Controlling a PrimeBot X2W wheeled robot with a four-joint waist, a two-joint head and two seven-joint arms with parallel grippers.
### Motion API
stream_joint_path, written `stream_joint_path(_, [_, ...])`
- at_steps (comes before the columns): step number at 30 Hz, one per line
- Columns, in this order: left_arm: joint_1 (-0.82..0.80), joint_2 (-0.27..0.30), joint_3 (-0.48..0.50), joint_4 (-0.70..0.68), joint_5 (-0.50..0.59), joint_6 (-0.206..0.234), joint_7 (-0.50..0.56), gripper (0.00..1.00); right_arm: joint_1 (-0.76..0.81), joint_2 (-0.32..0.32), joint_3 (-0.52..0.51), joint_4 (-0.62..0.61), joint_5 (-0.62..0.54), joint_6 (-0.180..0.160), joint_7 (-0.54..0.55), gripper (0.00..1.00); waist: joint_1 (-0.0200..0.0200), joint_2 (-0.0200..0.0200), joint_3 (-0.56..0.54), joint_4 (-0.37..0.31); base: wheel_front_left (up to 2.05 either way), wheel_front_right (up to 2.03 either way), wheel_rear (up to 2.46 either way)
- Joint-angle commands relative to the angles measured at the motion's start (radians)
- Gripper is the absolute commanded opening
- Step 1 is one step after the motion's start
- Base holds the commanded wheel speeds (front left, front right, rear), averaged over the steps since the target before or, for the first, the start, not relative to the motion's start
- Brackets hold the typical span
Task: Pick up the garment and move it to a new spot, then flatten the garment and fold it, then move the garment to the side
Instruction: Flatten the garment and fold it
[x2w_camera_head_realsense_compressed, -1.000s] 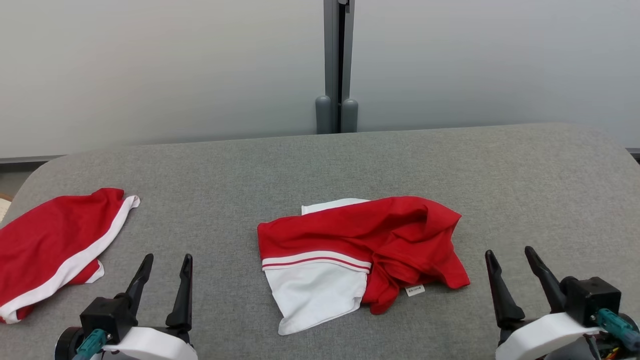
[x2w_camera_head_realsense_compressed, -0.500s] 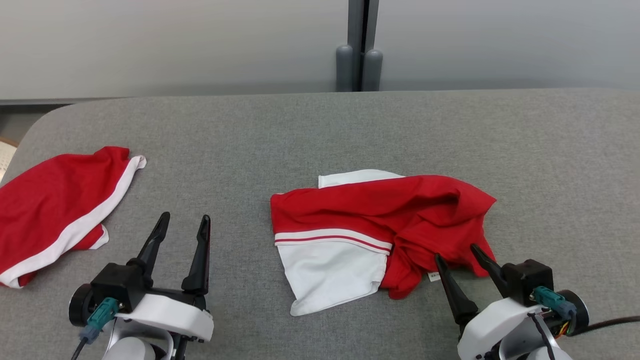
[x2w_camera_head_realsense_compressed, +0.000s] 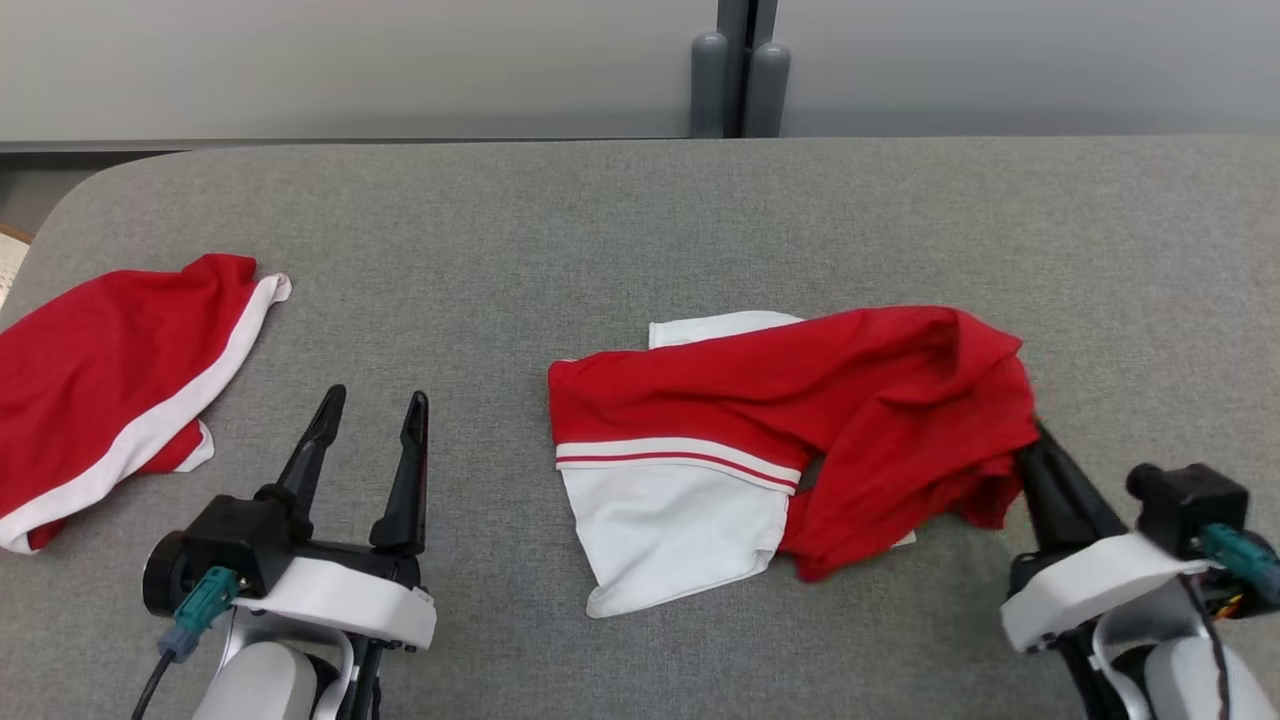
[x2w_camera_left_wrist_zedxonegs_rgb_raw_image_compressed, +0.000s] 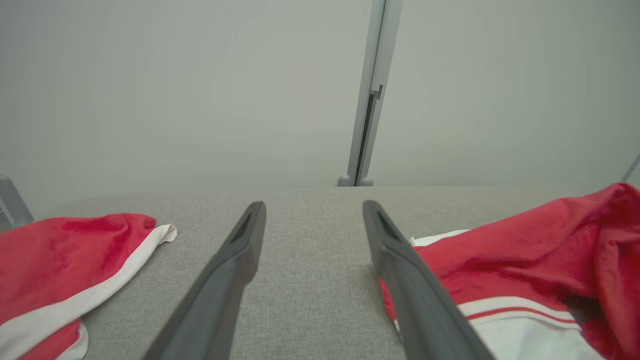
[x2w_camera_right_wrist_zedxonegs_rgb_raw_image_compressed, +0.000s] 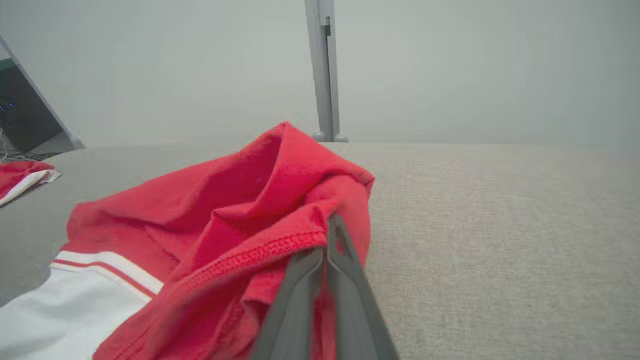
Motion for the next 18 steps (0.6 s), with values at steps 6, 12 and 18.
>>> stream_joint_path(6, [-0.045,-0.011,0.014,-0.019,0.019,-0.012,-0.003,1.0,-0.069,-0.037,-0.163,-0.016,0.009,0.0,0.012,0.0,0.0,0.0,0.055,-0.004,0.0,0.0,0.0])
stream_joint_path(12, [-0.083,-0.026,0.023,-0.025,0.037,-0.025,-0.003,1.0,-0.159,-0.066,-0.27,0.103,0.035,0.0,-0.007,0.0,0.0,0.0,0.121,0.009,0.0,0.0,0.0])
stream_joint_path(18, [-0.097,-0.044,0.039,-0.025,0.057,-0.034,-0.003,1.0,-0.211,-0.086,-0.266,0.231,0.066,0.0,-0.066,1.0,0.0,0.0,0.153,0.01,0.0,0.0,0.0])
